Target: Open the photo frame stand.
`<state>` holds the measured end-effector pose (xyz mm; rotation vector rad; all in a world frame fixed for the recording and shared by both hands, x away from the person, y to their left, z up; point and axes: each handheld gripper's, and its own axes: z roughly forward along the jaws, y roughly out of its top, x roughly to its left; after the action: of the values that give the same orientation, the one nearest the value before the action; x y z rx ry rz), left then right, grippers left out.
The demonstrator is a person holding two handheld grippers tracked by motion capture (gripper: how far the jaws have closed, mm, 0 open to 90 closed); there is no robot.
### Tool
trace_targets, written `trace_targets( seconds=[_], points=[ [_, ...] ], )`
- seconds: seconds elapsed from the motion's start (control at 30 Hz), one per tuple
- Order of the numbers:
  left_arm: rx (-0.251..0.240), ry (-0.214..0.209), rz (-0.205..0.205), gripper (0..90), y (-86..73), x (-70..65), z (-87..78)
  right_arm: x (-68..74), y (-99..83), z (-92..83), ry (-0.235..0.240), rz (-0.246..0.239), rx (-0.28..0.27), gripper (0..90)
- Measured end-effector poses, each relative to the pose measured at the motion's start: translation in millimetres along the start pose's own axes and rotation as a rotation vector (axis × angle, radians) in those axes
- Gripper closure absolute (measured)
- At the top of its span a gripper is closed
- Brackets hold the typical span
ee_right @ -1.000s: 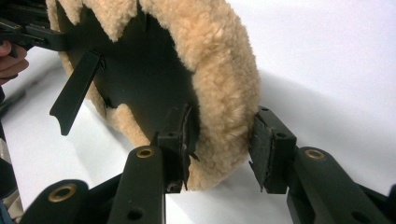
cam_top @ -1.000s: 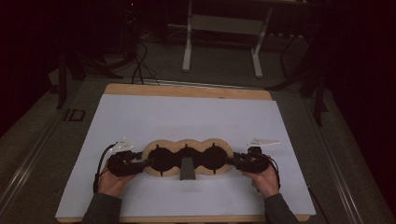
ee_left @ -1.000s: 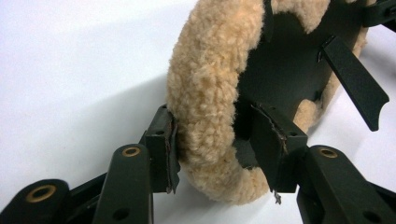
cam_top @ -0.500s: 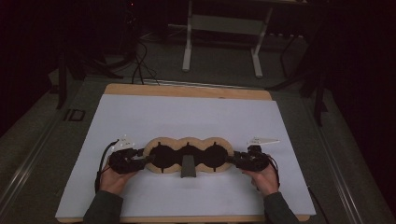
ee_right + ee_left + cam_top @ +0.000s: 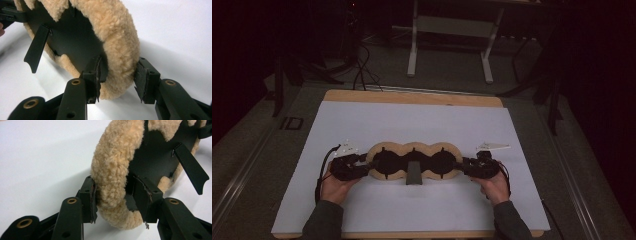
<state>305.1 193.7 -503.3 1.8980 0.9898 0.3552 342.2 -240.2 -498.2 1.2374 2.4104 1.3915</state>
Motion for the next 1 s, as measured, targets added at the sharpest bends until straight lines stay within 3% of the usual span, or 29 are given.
trace_targets(
  seconds=[0.2,0.33,0.57,0.73,0.87,1.0],
  points=[
    [-0.020,0.010,0.018,55.9,6.7,1.2,6.5,-3.7,5.4,-2.1,-0.025,-0.017,-0.032,58.1],
    [-0.034,0.034,0.051,55.8,11.9,2.8,12.1,-4.6,9.1,2.4,-0.070,-0.029,-0.029,56.2],
    [-0.048,0.058,0.083,55.7,24.6,6.1,18.3,-10.8,13.8,6.8,-0.094,-0.023,-0.050,56.0],
    [-0.052,0.087,0.118,55.6,34.0,9.6,27.2,-14.5,21.2,8.7,-0.136,-0.031,-0.063,55.9],
    [-0.049,0.103,0.124,55.4,33.5,12.4,32.4,-15.8,23.1,12.5,-0.156,-0.037,-0.061,55.9],
    [-0.009,0.118,0.134,55.1,31.1,13.3,37.8,-17.0,21.0,18.9,-0.169,-0.044,-0.032,55.8]
  ],
)
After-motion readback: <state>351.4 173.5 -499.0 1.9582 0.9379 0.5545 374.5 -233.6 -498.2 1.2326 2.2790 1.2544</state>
